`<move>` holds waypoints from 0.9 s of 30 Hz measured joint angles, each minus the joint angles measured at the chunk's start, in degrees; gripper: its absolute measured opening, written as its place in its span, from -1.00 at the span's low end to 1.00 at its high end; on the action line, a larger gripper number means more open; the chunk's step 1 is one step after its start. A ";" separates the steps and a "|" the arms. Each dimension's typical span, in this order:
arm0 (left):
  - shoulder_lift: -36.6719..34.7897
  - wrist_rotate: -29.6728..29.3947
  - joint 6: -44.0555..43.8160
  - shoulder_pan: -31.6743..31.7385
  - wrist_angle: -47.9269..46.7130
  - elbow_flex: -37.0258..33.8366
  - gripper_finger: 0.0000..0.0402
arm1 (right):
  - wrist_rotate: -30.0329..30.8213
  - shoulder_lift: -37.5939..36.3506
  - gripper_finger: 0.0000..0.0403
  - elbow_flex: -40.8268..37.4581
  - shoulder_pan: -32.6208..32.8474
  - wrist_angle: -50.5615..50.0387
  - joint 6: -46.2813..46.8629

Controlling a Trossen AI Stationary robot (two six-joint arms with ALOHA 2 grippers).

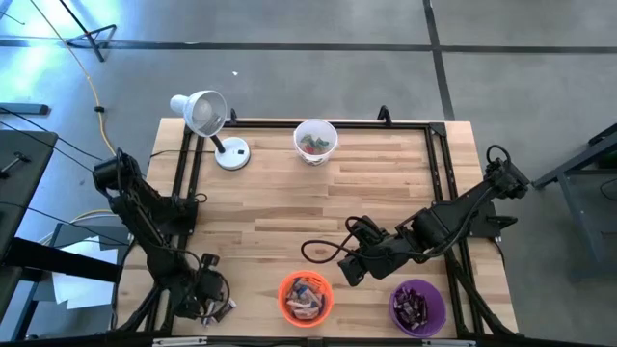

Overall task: Organize candy in baskets
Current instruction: Put the dark brown chocolate bar into the dark purple bucket

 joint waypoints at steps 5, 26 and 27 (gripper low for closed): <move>-0.41 -0.03 -3.67 0.11 -1.31 -0.11 -0.45 | -0.01 0.00 -0.30 0.00 0.00 0.02 0.00; -4.77 -2.63 -7.24 2.81 -6.98 2.01 -0.96 | -0.01 0.00 -0.30 0.00 0.00 0.04 0.00; -5.68 -2.61 -7.26 3.24 -7.22 2.04 -0.96 | 0.00 0.00 -0.30 0.00 0.00 0.02 0.00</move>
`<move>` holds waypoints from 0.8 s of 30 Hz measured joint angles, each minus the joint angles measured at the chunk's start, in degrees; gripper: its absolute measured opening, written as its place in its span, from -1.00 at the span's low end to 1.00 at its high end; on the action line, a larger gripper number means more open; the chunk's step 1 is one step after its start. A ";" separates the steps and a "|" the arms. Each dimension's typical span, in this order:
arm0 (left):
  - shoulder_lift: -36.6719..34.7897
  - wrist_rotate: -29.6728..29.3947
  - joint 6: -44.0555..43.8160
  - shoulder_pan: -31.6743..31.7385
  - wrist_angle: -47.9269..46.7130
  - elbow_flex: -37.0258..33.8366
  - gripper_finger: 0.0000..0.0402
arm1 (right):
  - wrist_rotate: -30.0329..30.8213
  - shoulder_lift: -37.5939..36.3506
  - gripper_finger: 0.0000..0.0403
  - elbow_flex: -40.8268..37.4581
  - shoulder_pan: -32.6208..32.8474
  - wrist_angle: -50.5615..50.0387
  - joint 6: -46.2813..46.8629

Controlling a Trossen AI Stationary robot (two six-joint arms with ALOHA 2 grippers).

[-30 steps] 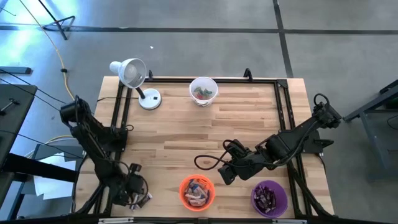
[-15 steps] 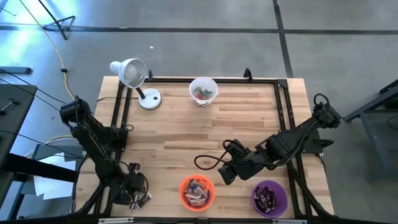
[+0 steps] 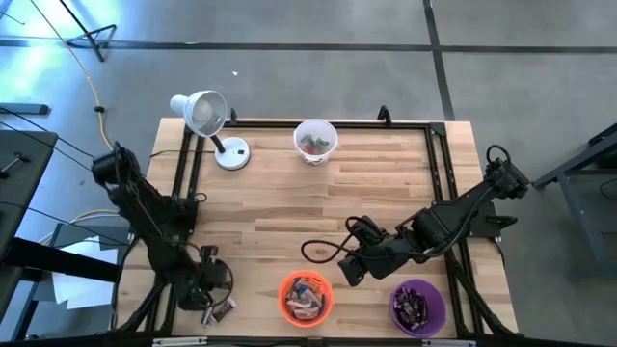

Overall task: Organize candy in baskets
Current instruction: Put the dark brown chocolate bar into the dark purple bucket

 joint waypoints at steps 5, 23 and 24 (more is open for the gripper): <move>-3.38 0.04 -0.07 2.91 -0.33 0.03 -0.97 | 0.00 0.00 -0.30 0.00 0.00 0.00 0.00; -14.43 -12.04 6.99 13.22 16.56 4.46 -0.97 | 0.04 0.00 -0.30 0.00 0.00 0.00 0.00; -14.45 -13.12 8.66 13.65 16.58 5.46 -0.97 | 0.55 0.00 -0.30 0.00 0.00 -0.04 0.00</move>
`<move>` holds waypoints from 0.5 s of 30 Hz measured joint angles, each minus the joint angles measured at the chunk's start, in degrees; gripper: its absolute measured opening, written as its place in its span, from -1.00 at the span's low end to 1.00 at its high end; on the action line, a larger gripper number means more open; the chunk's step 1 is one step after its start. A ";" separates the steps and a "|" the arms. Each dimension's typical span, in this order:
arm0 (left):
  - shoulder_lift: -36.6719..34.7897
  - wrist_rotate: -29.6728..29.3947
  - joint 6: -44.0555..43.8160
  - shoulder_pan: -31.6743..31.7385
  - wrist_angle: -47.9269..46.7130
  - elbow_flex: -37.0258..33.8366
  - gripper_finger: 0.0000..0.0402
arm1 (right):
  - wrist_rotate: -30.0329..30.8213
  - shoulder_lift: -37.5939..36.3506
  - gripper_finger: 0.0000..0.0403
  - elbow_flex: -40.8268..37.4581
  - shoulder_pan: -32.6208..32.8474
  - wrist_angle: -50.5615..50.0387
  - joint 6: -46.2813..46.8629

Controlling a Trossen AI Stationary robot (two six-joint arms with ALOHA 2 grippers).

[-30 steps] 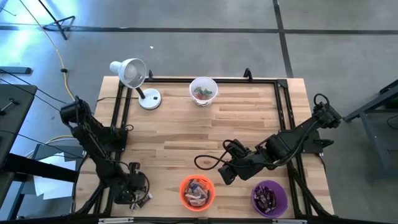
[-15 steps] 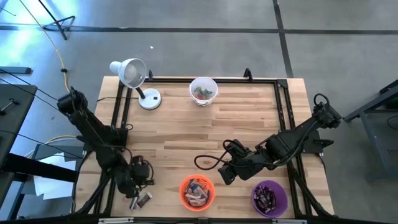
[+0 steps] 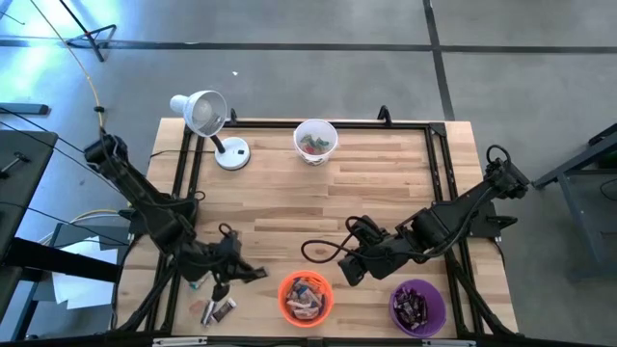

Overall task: Organize candy in baskets
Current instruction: Put the dark brown chocolate bar into the dark purple bucket

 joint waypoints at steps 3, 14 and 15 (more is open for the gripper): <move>0.00 -2.03 3.13 1.39 -0.03 3.09 -0.97 | 0.92 0.00 -0.30 0.00 -0.09 -0.11 0.27; 0.01 -3.69 9.56 5.37 -0.16 7.73 -0.97 | -5.16 0.00 -0.30 0.00 -1.09 0.04 5.12; 0.00 -3.67 9.82 5.82 -0.13 7.73 -0.97 | -4.78 0.00 -0.30 0.00 -1.09 0.02 5.37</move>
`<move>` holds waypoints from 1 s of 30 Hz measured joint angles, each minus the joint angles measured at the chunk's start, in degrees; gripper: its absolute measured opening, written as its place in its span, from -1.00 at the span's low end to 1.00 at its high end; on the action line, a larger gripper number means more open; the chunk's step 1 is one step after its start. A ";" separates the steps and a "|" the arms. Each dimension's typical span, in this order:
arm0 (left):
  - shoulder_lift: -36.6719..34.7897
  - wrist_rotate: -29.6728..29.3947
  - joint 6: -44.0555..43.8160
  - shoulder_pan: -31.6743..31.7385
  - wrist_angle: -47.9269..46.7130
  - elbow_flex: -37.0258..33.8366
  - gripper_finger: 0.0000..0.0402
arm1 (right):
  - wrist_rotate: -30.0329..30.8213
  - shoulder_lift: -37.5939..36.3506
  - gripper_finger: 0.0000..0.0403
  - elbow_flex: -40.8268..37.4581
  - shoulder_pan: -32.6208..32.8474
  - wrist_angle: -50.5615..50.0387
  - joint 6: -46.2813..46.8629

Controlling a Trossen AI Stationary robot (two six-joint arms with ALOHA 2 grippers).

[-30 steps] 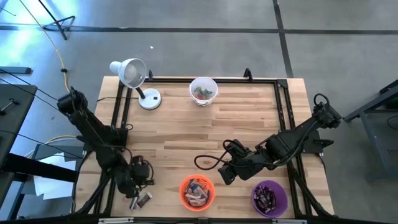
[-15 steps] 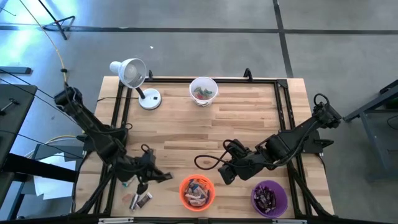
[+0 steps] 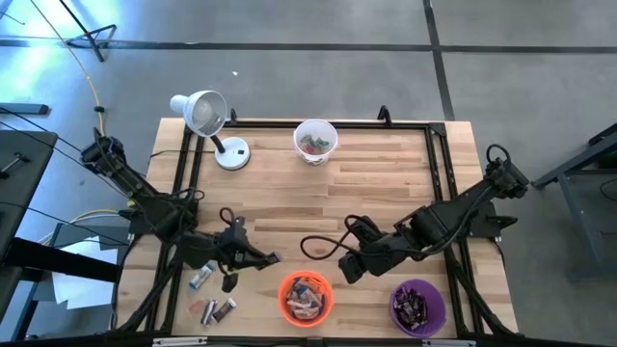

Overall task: Organize candy in baskets
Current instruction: Put the dark brown chocolate bar into the dark purple bucket

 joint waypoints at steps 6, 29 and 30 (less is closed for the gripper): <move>0.01 0.65 2.16 1.69 -0.06 0.00 -0.97 | 1.43 0.00 -0.30 0.00 -1.03 0.62 0.20; 0.00 3.52 2.68 3.92 0.07 0.02 -0.94 | 4.17 0.00 -0.30 -0.02 -2.61 0.93 0.18; 0.00 3.51 2.68 3.92 0.07 0.04 -0.94 | 4.17 0.00 -0.30 -0.01 -2.79 1.00 0.18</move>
